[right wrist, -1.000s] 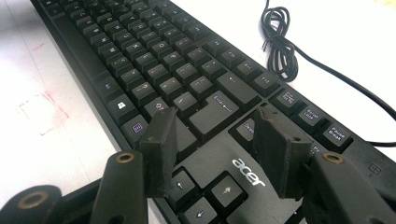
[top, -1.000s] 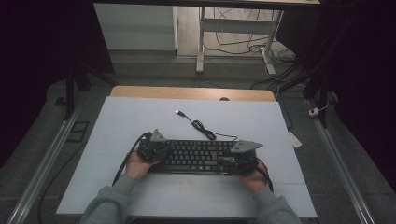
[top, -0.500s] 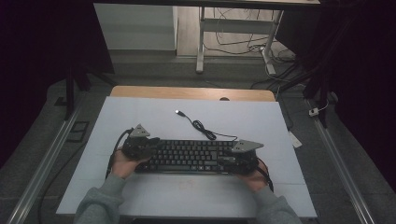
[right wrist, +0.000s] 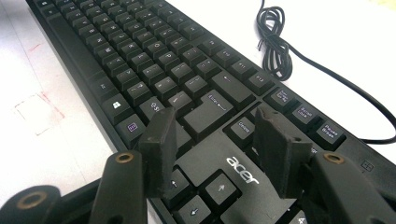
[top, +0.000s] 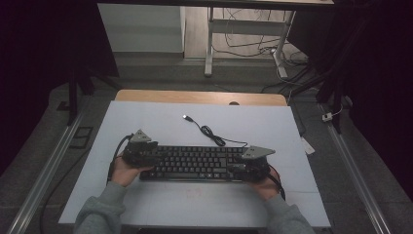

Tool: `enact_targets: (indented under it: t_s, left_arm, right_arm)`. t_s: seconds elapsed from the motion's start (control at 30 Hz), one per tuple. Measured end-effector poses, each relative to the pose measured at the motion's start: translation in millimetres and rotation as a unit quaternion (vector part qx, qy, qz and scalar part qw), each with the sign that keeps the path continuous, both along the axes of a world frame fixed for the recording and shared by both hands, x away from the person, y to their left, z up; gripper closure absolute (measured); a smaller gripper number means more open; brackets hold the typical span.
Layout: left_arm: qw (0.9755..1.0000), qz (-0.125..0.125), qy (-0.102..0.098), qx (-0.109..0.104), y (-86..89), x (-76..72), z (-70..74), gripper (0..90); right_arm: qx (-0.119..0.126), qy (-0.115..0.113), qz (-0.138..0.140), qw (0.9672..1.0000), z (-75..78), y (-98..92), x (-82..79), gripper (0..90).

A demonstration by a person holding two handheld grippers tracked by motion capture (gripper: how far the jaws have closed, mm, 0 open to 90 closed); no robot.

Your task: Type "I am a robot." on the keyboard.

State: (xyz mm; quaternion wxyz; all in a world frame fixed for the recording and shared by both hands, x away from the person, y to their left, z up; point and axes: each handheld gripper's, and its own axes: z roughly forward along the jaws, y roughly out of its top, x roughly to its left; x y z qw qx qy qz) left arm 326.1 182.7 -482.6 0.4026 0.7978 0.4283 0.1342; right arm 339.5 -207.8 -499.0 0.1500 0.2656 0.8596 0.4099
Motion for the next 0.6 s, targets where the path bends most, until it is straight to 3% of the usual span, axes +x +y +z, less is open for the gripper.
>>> enact_targets:
  t_s: [0.6]
  left_arm:
    - [1.0000,0.002,0.005,0.006,0.1,0.7,-1.4,35.7]
  right_arm:
    - [0.007,-0.004,0.006,0.9999,4.3,3.0,-1.4,49.9]
